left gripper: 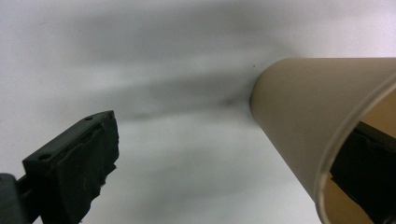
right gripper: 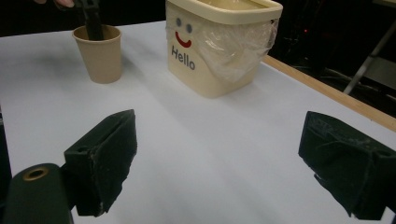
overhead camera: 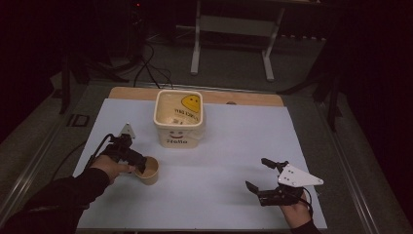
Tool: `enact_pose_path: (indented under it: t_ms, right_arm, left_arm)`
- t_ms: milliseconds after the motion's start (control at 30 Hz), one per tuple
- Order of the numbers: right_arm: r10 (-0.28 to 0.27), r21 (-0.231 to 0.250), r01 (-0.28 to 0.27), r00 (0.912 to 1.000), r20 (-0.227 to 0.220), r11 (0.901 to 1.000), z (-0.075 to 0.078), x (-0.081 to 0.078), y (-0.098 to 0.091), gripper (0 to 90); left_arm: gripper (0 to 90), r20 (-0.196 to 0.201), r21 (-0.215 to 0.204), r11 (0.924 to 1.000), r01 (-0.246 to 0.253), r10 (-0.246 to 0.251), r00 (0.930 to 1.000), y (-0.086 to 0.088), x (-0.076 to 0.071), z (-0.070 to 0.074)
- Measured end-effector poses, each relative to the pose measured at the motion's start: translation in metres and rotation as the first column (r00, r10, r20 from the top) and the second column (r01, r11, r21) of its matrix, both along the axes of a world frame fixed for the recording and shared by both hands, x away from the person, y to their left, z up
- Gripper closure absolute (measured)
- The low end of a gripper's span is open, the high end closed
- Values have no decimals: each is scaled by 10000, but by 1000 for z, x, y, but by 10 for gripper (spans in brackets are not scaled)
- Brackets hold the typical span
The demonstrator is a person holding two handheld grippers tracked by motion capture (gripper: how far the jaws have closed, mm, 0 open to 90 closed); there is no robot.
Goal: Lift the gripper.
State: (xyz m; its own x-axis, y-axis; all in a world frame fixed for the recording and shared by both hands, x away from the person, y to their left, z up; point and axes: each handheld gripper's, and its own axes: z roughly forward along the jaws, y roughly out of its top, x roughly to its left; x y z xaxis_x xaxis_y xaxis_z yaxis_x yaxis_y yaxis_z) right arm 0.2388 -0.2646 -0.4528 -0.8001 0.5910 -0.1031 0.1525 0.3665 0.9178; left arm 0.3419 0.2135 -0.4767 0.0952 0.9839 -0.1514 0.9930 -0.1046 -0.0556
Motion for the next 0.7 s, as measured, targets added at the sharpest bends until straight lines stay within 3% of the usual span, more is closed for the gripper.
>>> enact_pose_path:
  t_ms: [400, 700]
  right_arm:
    - [-10, -91, 10, 10000, -18, 10000, -1, -1, -1, 114]
    - [22, -58, -22, 10000, -18, 10000, -1, -1, 0, 113]
  left_arm:
    - [6, 18, -31, 10000, -34, 34, 10000, -1, 2, 5]
    - [6, 120, -35, 9997, 221, -221, 9997, 1, 5, 26]
